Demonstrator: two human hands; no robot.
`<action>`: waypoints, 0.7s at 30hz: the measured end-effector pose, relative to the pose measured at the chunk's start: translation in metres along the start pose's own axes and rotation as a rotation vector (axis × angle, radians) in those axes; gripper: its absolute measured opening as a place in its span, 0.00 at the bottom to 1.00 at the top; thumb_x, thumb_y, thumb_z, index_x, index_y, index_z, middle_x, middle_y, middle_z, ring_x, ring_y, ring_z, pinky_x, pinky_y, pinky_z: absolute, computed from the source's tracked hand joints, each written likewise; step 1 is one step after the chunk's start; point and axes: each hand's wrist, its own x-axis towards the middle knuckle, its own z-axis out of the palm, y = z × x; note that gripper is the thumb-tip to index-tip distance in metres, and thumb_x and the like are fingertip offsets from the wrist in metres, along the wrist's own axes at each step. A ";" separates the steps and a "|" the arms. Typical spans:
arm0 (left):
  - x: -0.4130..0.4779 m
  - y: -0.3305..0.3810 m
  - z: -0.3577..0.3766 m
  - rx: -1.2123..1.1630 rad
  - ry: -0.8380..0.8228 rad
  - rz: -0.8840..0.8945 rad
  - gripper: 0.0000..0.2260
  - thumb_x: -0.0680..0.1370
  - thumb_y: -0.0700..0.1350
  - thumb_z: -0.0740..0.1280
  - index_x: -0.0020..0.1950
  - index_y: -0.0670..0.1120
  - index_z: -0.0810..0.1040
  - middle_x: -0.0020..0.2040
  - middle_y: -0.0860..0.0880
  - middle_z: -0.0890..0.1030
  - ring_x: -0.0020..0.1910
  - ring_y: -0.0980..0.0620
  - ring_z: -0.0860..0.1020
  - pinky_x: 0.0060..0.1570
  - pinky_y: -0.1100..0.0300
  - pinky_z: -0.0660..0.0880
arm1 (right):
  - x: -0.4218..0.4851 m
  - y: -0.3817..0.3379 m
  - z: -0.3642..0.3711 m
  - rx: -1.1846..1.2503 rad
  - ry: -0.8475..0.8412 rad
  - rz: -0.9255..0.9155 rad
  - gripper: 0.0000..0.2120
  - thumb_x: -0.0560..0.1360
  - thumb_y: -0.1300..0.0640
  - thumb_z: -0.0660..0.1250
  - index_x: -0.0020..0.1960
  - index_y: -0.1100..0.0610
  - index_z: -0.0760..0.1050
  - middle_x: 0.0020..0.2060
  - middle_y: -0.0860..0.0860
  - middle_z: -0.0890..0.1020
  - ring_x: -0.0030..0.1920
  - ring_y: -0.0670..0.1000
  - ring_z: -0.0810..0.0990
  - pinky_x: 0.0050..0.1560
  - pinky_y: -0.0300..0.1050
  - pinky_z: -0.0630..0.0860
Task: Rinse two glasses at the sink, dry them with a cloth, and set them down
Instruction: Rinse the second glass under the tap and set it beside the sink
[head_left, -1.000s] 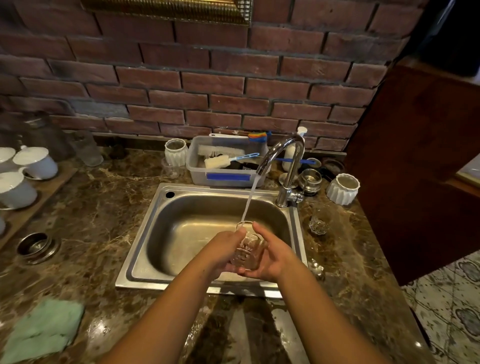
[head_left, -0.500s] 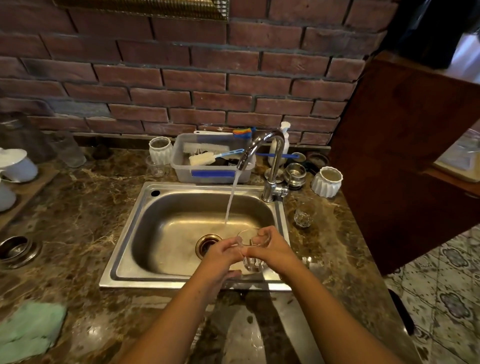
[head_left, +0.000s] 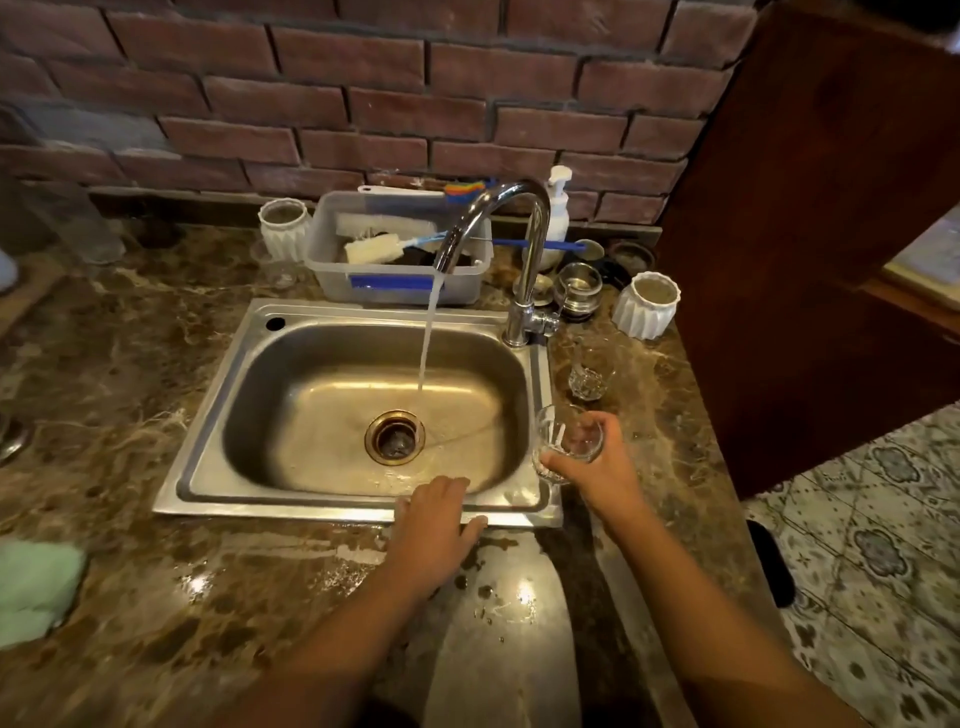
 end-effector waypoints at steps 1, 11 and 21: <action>-0.001 -0.003 0.008 0.114 0.003 -0.026 0.27 0.81 0.63 0.59 0.76 0.52 0.66 0.74 0.49 0.70 0.74 0.46 0.67 0.73 0.38 0.61 | 0.002 0.004 -0.006 -0.008 0.031 -0.005 0.34 0.65 0.54 0.83 0.64 0.49 0.68 0.57 0.50 0.81 0.55 0.48 0.81 0.56 0.45 0.78; 0.001 -0.026 0.051 0.294 0.162 -0.066 0.32 0.79 0.71 0.50 0.70 0.51 0.74 0.67 0.47 0.79 0.68 0.43 0.74 0.72 0.31 0.56 | 0.035 0.034 -0.037 -0.084 0.224 0.009 0.41 0.67 0.51 0.81 0.73 0.51 0.65 0.66 0.51 0.77 0.66 0.52 0.75 0.65 0.51 0.75; 0.004 -0.028 0.051 0.244 0.130 -0.092 0.36 0.77 0.74 0.45 0.70 0.52 0.75 0.63 0.49 0.80 0.66 0.45 0.75 0.72 0.33 0.55 | 0.046 0.040 -0.038 -0.113 0.232 0.020 0.41 0.68 0.54 0.81 0.74 0.50 0.63 0.69 0.49 0.74 0.67 0.49 0.72 0.69 0.50 0.70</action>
